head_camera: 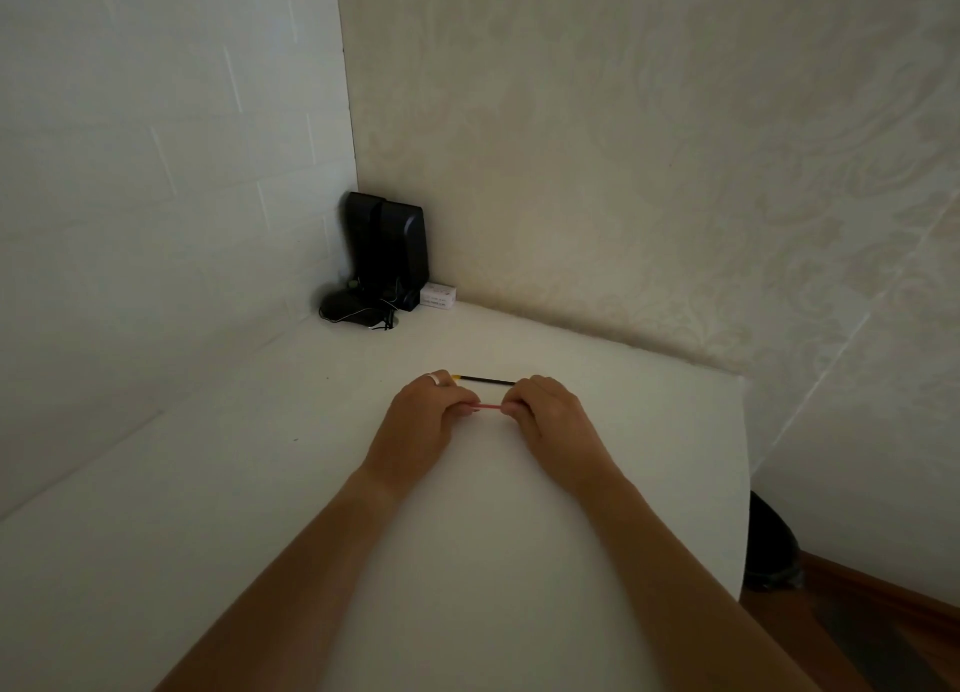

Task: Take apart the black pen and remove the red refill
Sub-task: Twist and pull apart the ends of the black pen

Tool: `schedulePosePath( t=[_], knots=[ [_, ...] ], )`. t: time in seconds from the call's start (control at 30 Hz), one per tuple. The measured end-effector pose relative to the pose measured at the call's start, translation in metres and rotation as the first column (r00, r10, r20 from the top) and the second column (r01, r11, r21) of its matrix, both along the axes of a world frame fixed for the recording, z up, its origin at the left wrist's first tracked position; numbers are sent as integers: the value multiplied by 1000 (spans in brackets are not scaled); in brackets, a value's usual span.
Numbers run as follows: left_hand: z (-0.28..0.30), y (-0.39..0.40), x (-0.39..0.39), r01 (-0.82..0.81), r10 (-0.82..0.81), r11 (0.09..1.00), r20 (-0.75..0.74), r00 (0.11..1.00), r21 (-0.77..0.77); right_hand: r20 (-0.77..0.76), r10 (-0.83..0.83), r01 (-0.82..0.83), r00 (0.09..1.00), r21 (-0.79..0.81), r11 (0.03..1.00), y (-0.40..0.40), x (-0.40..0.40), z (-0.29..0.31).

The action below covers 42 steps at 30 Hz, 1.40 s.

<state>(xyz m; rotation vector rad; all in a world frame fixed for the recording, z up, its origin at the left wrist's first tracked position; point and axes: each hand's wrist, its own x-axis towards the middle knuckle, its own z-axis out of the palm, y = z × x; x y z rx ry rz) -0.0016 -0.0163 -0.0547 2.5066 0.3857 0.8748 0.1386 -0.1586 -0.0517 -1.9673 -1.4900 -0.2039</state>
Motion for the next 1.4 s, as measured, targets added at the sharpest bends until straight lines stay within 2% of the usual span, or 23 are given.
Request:
schedulePosePath(
  t=[0.2, 0.33, 0.63, 0.77, 1.4],
  knots=[
    [2, 0, 1, -19, 19, 1000, 35, 999, -5, -76, -14, 14, 997, 1, 1000, 1, 1, 0],
    [3, 0, 1, -32, 32, 999, 47, 998, 11, -59, -22, 19, 998, -49, 999, 1, 3, -1],
    [2, 0, 3, 1, -1, 1000, 31, 1000, -7, -22, 29, -29, 999, 1, 1000, 0, 4, -1],
    [2, -1, 4, -31, 31, 1000, 29, 999, -7, -101, -23, 30, 995, 65, 997, 3, 3, -3],
    [-1, 2, 4, -42, 42, 999, 20, 999, 1, -62, -61, 59, 996, -28, 998, 5, 8, -10]
  ],
)
